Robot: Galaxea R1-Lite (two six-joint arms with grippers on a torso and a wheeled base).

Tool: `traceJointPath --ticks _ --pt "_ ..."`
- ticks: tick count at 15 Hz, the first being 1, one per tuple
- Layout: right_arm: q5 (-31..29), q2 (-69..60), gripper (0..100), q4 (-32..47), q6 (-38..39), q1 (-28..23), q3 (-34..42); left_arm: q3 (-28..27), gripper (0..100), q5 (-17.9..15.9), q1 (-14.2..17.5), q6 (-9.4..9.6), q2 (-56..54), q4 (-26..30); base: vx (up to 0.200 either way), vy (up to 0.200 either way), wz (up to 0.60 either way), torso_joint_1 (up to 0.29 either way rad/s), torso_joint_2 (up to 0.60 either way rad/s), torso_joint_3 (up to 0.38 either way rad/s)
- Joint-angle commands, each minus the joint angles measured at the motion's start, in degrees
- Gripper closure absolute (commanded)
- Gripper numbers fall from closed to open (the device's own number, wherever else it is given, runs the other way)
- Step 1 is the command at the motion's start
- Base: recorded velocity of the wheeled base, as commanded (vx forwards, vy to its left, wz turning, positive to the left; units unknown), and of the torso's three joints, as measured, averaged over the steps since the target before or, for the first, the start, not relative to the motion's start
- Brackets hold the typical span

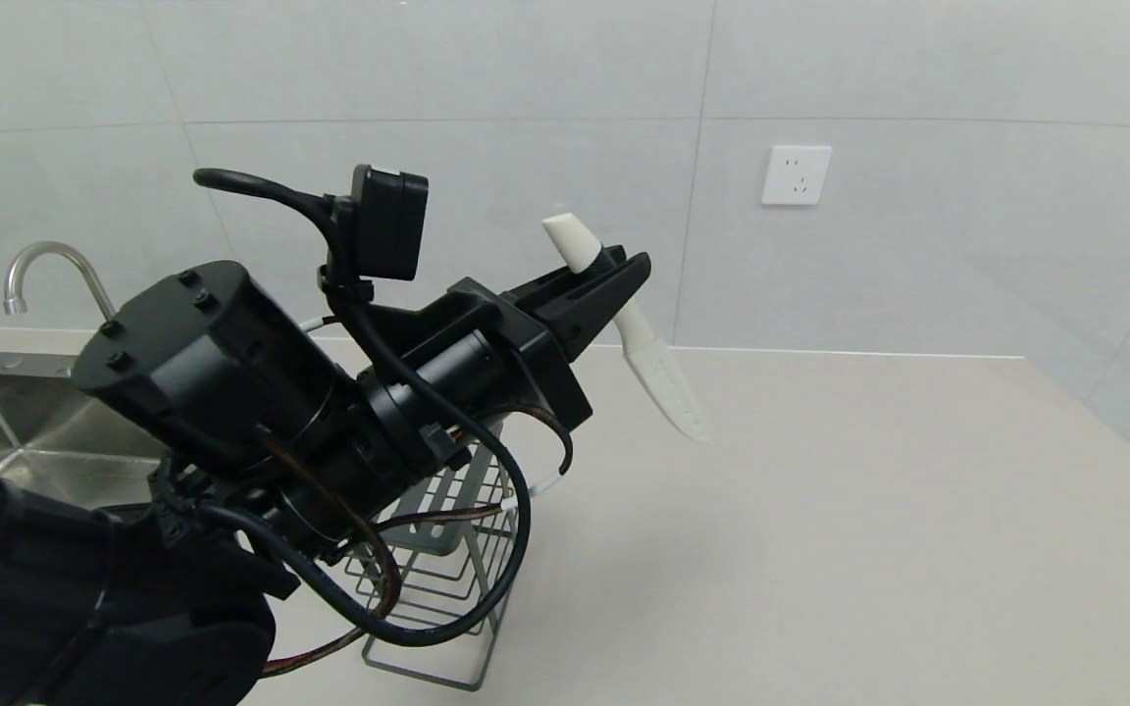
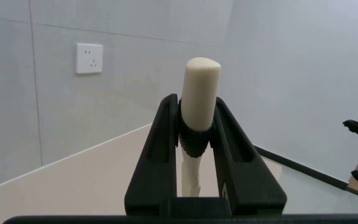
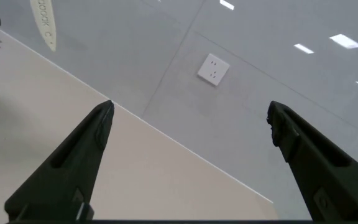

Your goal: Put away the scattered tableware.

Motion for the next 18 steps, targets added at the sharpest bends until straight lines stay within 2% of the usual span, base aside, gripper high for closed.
traceJointPath --ticks 1,5,7,9,10,12,14,15,16,17,18 --pt "-0.01 -7.08 0 2.56 0.59 -1.8 0.88 0.12 100 0.01 -0.07 0.03 -0.55 -0.01 0.0 0.0 0.0 0.0 0.0 0.0" --pt "-4.49 -15.61 0 13.55 1.73 -0.66 0.96 2.49 100 0.01 0.11 0.03 -0.64 -0.18 0.0 0.0 0.0 0.0 0.0 0.0" --pt "-7.3 -15.7 0 16.18 7.71 -0.66 0.96 2.32 100 0.01 0.11 0.82 -0.82 0.08 0.0 0.0 0.0 0.0 0.0 0.0" --pt "-14.77 -15.7 0 25.76 17.11 -0.66 0.96 2.58 100 0.01 0.11 2.76 -1.43 -0.1 0.0 0.0 0.0 0.0 0.0 0.0" --pt "-16.27 -15.78 0 29.19 19.75 -0.66 0.96 3.02 100 -0.08 0.02 3.11 -2.93 0.25 0.0 0.0 0.0 0.0 0.0 0.0" --pt "-16.62 -15.78 0 30.25 22.12 -0.66 0.96 4.95 100 -0.08 0.11 3.28 -5.04 0.52 0.0 0.0 0.0 0.0 0.0 0.0" --pt "-16.62 -15.78 0 31.92 22.74 -0.66 0.96 9.7 100 -0.08 0.2 3.37 -8.11 2.1 0.0 0.0 0.0 0.0 0.0 0.0" --pt "-16.71 -15.78 0 32.53 22.91 -0.66 0.88 12.78 100 -0.08 0.2 4.25 -8.99 3.16 0.0 0.0 0.0 0.0 0.0 0.0" --pt "-16.71 -15.78 0 32.53 23.18 -0.66 0.88 15.85 100 -0.08 0.2 6.53 -9.52 3.42 0.0 0.0 0.0 0.0 0.0 0.0" --pt "-16.71 -15.78 0 32.53 23.18 -0.66 0.88 16.99 100 -0.17 0.9 8.29 -9.96 3.68 0.0 0.0 0.0 0.0 0.0 0.0" --pt "-16.71 -15.78 0 32.53 23.18 -0.66 0.88 16.73 100 -0.17 2.22 9.08 -10.13 4.3 0.0 0.0 0.0 0.0 0.0 0.0"
